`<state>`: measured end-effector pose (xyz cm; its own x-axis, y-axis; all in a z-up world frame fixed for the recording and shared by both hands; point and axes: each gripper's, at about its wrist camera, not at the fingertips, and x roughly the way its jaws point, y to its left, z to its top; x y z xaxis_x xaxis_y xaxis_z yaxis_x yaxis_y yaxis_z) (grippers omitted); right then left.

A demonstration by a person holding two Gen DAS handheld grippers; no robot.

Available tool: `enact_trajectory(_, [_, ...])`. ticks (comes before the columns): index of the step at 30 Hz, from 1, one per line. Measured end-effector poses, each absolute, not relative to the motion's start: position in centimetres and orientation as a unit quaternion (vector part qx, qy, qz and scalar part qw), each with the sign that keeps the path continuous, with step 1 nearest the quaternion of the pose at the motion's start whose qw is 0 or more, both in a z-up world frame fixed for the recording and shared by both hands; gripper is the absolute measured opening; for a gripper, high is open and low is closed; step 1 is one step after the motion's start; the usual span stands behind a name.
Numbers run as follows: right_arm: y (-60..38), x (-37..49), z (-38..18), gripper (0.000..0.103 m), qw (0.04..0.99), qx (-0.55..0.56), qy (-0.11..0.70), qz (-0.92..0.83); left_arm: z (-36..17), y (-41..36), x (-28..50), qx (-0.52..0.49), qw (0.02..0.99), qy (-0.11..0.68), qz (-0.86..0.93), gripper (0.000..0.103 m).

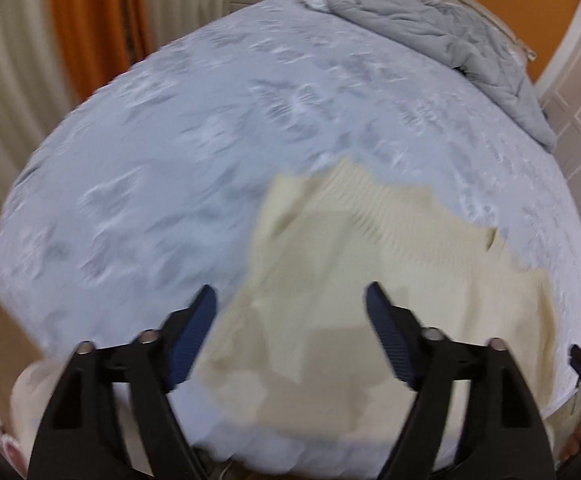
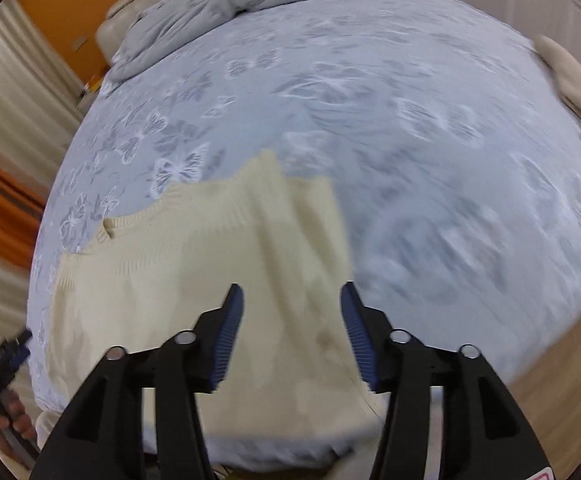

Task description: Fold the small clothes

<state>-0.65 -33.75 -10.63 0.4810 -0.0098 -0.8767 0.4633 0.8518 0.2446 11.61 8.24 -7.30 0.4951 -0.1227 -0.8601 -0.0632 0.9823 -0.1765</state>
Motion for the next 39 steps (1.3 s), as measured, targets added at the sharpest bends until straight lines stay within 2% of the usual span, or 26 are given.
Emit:
enact_trajectory(3, [-33.0, 3.3, -12.7, 0.06, 0.825, 0.216, 0.504, -0.138, -9.9, 7.0, 15.0, -0.102, 0.848, 0.521, -0.007, 0.078])
enact_trajectory(4, [-32.9, 3.9, -13.1, 0.059, 0.822, 0.212, 0.509, -0.141, -11.2, 7.2, 16.2, -0.116, 0.836, 0.537, 0.0, 0.071])
enact_trajectory(5, [-32.5, 4.7, -14.5, 0.034, 0.815, 0.207, 0.522, -0.143, -12.5, 7.7, 17.0, -0.131, 0.82, 0.558, 0.01, 0.042])
enact_trajectory(6, [-32.4, 5.2, -15.7, 0.008, 0.805, 0.204, 0.539, -0.144, -13.9, 8.2, 17.8, -0.146, 0.797, 0.585, 0.016, 0.027])
enact_trajectory(7, [-32.3, 5.1, -16.0, 0.008, 0.8, 0.21, 0.544, -0.14, -13.7, 8.2, 18.0, -0.155, 0.798, 0.582, 0.014, 0.022])
enact_trajectory(8, [-32.4, 4.6, -14.8, 0.007, 0.811, 0.221, 0.522, -0.144, -12.9, 8.3, 17.7, -0.159, 0.803, 0.575, 0.004, 0.01])
enact_trajectory(11, [-33.3, 2.0, -10.1, 0.007, 0.853, 0.228, 0.444, -0.15, -10.0, 8.3, 16.9, -0.128, 0.823, 0.553, -0.018, 0.008])
enact_trajectory(12, [-34.1, 1.9, -10.4, 0.007, 0.852, 0.226, 0.444, -0.159, -10.3, 8.1, 17.2, -0.112, 0.822, 0.558, -0.014, 0.009])
enact_trajectory(15, [-36.5, 3.4, -16.6, 0.007, 0.794, 0.24, 0.533, -0.166, -13.6, 7.4, 18.3, -0.066, 0.804, 0.591, 0.003, 0.009])
enact_trajectory(16, [-36.9, 3.4, -17.5, 0.008, 0.789, 0.255, 0.534, -0.163, -14.1, 7.1, 18.4, -0.057, 0.805, 0.59, 0.007, 0.01])
enact_trajectory(17, [-36.8, 3.1, -16.6, 0.009, 0.794, 0.262, 0.522, -0.169, -13.9, 6.6, 18.2, -0.042, 0.811, 0.583, 0.014, 0.012])
enact_trajectory(19, [-35.5, 2.3, -13.4, 0.02, 0.815, 0.253, 0.488, -0.185, -12.7, 5.8, 17.5, -0.015, 0.819, 0.574, 0.023, 0.013])
enact_trajectory(20, [-34.8, 2.0, -12.3, 0.02, 0.825, 0.243, 0.473, -0.191, -11.7, 5.5, 16.8, -0.008, 0.827, 0.561, 0.026, 0.013])
enact_trajectory(22, [-32.5, 2.2, -10.4, 0.015, 0.848, 0.225, 0.454, -0.157, -9.9, 5.3, 16.0, -0.009, 0.844, 0.536, 0.024, 0.013])
enact_trajectory(23, [-30.2, 3.2, -10.0, 0.005, 0.853, 0.214, 0.464, -0.103, -9.2, 4.9, 15.8, -0.013, 0.851, 0.524, 0.015, 0.013])
enact_trajectory(24, [-28.9, 4.0, -9.9, 0.002, 0.853, 0.206, 0.472, -0.077, -8.6, 4.0, 15.5, -0.017, 0.855, 0.519, -0.002, 0.014])
enact_trajectory(29, [-20.2, 9.6, -13.4, 0.002, 0.836, 0.155, 0.526, 0.021, -11.5, -0.2, 16.6, 0.035, 0.831, 0.554, -0.025, 0.016])
enact_trajectory(32, [-19.6, 11.2, -16.1, 0.0, 0.82, 0.141, 0.554, 0.014, -13.5, 0.2, 16.6, 0.026, 0.825, 0.564, -0.021, 0.017])
enact_trajectory(34, [-21.2, 10.5, -15.6, 0.0, 0.81, 0.179, 0.558, -0.012, -13.3, 0.3, 16.6, 0.033, 0.824, 0.566, -0.028, 0.017])
enact_trajectory(35, [-22.3, 9.8, -14.6, 0.006, 0.809, 0.21, 0.548, -0.033, -13.3, 0.3, 16.5, 0.035, 0.823, 0.566, -0.03, 0.017])
enact_trajectory(37, [-22.4, 8.5, -12.9, 0.006, 0.817, 0.245, 0.522, -0.012, -13.3, 0.4, 16.4, 0.033, 0.824, 0.565, -0.03, 0.017])
enact_trajectory(39, [-20.8, 8.4, -12.6, 0.006, 0.818, 0.227, 0.529, 0.01, -13.4, 0.1, 16.4, 0.038, 0.827, 0.561, -0.027, 0.017])
